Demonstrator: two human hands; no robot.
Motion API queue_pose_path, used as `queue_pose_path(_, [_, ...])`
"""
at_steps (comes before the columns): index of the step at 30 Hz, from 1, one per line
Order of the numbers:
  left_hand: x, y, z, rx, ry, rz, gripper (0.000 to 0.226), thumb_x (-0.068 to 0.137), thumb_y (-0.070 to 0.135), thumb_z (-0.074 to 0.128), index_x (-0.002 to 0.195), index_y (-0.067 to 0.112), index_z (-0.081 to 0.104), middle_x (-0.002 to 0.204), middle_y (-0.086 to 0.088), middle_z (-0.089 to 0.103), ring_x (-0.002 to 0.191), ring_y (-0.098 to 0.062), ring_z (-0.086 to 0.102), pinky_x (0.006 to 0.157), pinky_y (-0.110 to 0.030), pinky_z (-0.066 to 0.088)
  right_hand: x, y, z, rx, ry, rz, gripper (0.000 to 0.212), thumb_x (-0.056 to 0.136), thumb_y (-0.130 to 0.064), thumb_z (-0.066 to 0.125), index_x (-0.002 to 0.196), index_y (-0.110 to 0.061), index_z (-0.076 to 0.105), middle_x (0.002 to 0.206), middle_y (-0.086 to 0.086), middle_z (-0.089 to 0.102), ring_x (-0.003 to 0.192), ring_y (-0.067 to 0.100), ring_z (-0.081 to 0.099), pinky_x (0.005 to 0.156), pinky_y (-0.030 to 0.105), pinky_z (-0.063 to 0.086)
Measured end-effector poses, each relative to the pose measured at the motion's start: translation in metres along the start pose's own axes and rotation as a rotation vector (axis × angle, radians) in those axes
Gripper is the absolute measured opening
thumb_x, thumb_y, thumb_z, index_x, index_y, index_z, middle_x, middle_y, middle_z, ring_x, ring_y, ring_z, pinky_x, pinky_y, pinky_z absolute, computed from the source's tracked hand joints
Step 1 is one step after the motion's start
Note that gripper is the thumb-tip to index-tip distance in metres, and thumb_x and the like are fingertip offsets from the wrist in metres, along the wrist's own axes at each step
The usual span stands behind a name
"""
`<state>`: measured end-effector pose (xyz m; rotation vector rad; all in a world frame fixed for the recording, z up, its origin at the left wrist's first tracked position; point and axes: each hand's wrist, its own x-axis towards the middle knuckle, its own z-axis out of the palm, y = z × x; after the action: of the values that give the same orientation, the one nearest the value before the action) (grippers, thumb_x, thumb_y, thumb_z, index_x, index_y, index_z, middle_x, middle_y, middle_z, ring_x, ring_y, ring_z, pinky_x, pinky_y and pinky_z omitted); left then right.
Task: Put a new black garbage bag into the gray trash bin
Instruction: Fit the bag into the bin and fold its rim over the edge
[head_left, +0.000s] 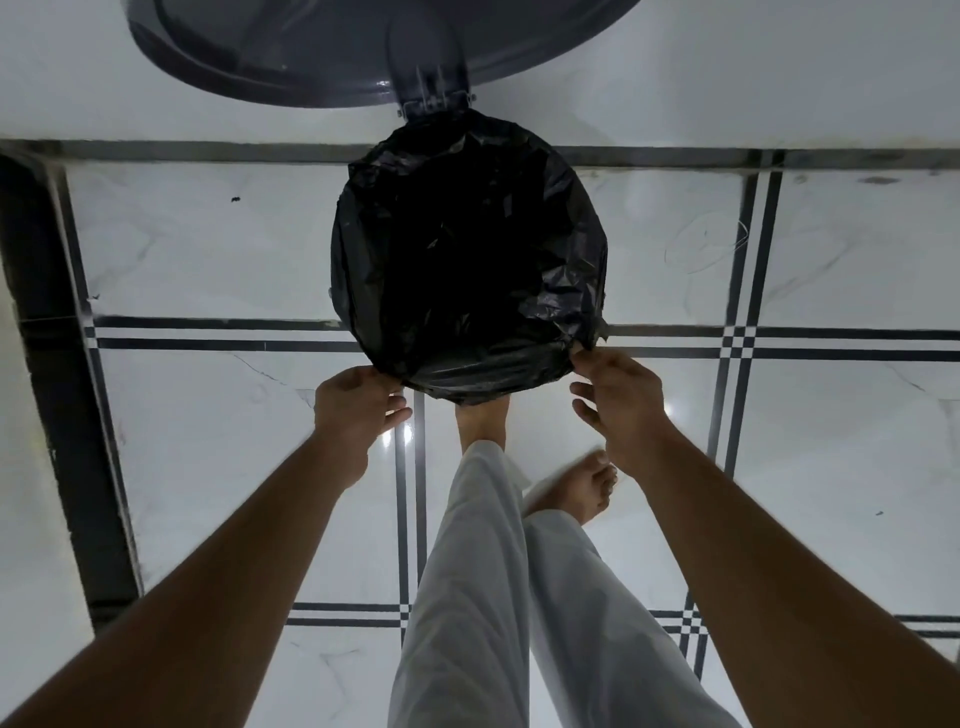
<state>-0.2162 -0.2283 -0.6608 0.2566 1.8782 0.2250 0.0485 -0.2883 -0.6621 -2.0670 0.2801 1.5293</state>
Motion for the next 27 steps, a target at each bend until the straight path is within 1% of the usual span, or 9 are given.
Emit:
queue_pose_path(4, [0.01,-0.005,0.01,-0.051,0.014,-0.057,0.017,0.107,-0.007,0.052,0.1,0.002,0.065,0.087,-0.012,0.063,0.082,-0.027,0.062,0.098,-0.048,0.062,0.012,0.0,0.012,-0.132,0.072,-0.033,0.01,0.098,-0.014,0.082,0.091,-0.012,0.076,0.077,0.002,0.066,0.063,0.015,0.052,0.056,0.026,0.042])
queue_pose_path(6, [0.02,-0.002,0.013,-0.041,0.006,-0.078,0.017,0.108,-0.006,0.052,0.116,-0.002,0.066,0.091,-0.01,0.068,0.082,-0.023,0.07,0.086,-0.036,0.067,0.02,-0.008,0.017,-0.088,0.078,0.009,0.01,0.098,-0.013,0.082,0.092,-0.009,0.075,0.075,0.003,0.068,0.057,0.013,0.052,0.054,0.024,0.043])
queue_pose_path(8, [0.028,0.004,0.015,-0.075,0.024,-0.119,0.011,0.106,-0.005,0.058,0.106,-0.002,0.069,0.096,-0.012,0.076,0.086,-0.021,0.077,0.078,-0.027,0.067,0.028,-0.015,0.021,-0.022,0.074,0.049,0.009,0.098,-0.011,0.08,0.093,-0.01,0.074,0.072,0.003,0.07,0.052,0.009,0.056,0.053,0.02,0.052])
queue_pose_path(12, [0.037,0.021,0.009,-0.206,-0.051,-0.166,0.007,0.101,0.007,0.072,0.108,0.007,0.074,0.109,-0.013,0.081,0.094,-0.019,0.081,0.089,-0.03,0.066,0.032,-0.021,0.022,0.096,0.03,0.109,0.002,0.1,-0.013,0.076,0.1,-0.015,0.076,0.086,0.001,0.081,0.07,0.01,0.074,0.07,0.022,0.064])
queue_pose_path(15, [0.034,0.03,-0.004,-0.252,-0.175,-0.199,0.025,0.103,-0.003,0.058,0.122,0.001,0.074,0.12,-0.017,0.08,0.11,-0.026,0.08,0.104,-0.039,0.062,0.022,-0.025,0.021,0.163,0.02,0.129,0.01,0.102,-0.016,0.067,0.103,-0.016,0.077,0.097,0.0,0.082,0.083,0.015,0.077,0.079,0.027,0.065])
queue_pose_path(19, [0.018,0.037,-0.015,-0.205,-0.095,-0.238,0.027,0.103,0.0,0.048,0.117,0.007,0.07,0.126,-0.018,0.077,0.117,-0.034,0.076,0.093,-0.055,0.065,-0.001,-0.026,0.032,0.048,0.215,-0.147,0.026,0.096,-0.033,0.065,0.114,-0.018,0.078,0.104,-0.001,0.083,0.091,0.018,0.076,0.091,0.039,0.061])
queue_pose_path(22, [-0.002,0.048,0.0,-0.204,0.178,-0.02,0.019,0.108,0.012,0.047,0.111,0.009,0.065,0.116,-0.008,0.07,0.113,-0.026,0.071,0.101,-0.042,0.06,-0.026,-0.02,0.048,-0.022,0.265,-0.409,0.042,0.102,-0.047,0.063,0.138,-0.025,0.067,0.122,-0.01,0.076,0.116,0.013,0.071,0.103,0.035,0.054])
queue_pose_path(25, [-0.024,0.052,0.026,-0.131,0.203,0.287,0.026,0.109,0.028,0.048,0.132,0.02,0.057,0.121,0.008,0.065,0.106,-0.005,0.064,0.085,-0.016,0.053,-0.031,-0.016,0.067,0.008,0.088,-0.514,0.038,0.103,-0.055,0.057,0.139,-0.043,0.06,0.131,-0.012,0.074,0.127,0.017,0.07,0.11,0.046,0.056])
queue_pose_path(27, [-0.023,0.049,0.041,-0.118,0.141,0.356,0.036,0.109,0.042,0.043,0.141,0.029,0.054,0.139,0.009,0.063,0.122,-0.008,0.062,0.105,-0.028,0.053,-0.025,-0.015,0.074,0.005,0.042,-0.515,0.049,0.101,-0.061,0.054,0.148,-0.045,0.055,0.14,-0.015,0.07,0.135,0.02,0.066,0.116,0.054,0.053])
